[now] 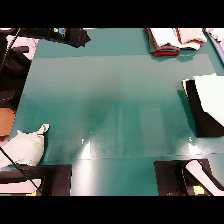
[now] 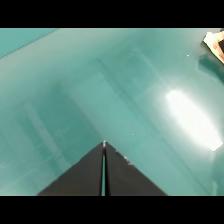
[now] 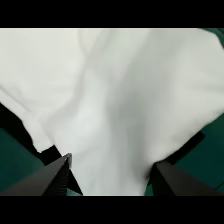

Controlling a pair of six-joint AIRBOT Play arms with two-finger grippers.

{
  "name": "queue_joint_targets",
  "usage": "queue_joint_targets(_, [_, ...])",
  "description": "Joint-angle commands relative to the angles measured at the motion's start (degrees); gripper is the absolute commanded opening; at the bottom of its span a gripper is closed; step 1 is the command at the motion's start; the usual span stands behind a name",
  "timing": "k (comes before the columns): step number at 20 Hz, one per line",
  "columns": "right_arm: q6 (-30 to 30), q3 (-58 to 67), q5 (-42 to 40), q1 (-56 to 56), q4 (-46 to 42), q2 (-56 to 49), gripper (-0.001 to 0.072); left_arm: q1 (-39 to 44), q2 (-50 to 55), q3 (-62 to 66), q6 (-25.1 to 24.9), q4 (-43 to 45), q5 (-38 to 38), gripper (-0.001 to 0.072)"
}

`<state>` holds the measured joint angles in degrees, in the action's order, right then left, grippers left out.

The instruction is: Fold the shirts.

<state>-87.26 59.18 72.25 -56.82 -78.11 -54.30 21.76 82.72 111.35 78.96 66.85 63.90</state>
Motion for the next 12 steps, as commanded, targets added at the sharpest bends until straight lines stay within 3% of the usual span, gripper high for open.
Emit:
queue_joint_targets(1, [0.3,0.5,2.4,-3.7,0.5,-2.0,0.0570,0.0,0.0,0.0,0.0,0.0,0.0,0.0022])
queue_joint_targets(5, [0.3,9.6,2.3,2.2,2.1,-2.2,0.0570,0.0,0.0,0.0,0.0,0.0,0.1,0.0023])
queue_joint_targets(12, [-1.1,23.6,2.0,25.7,2.0,-2.2,0.0568,0.0,0.0,0.0,0.0,0.1,-0.4,0.0023])
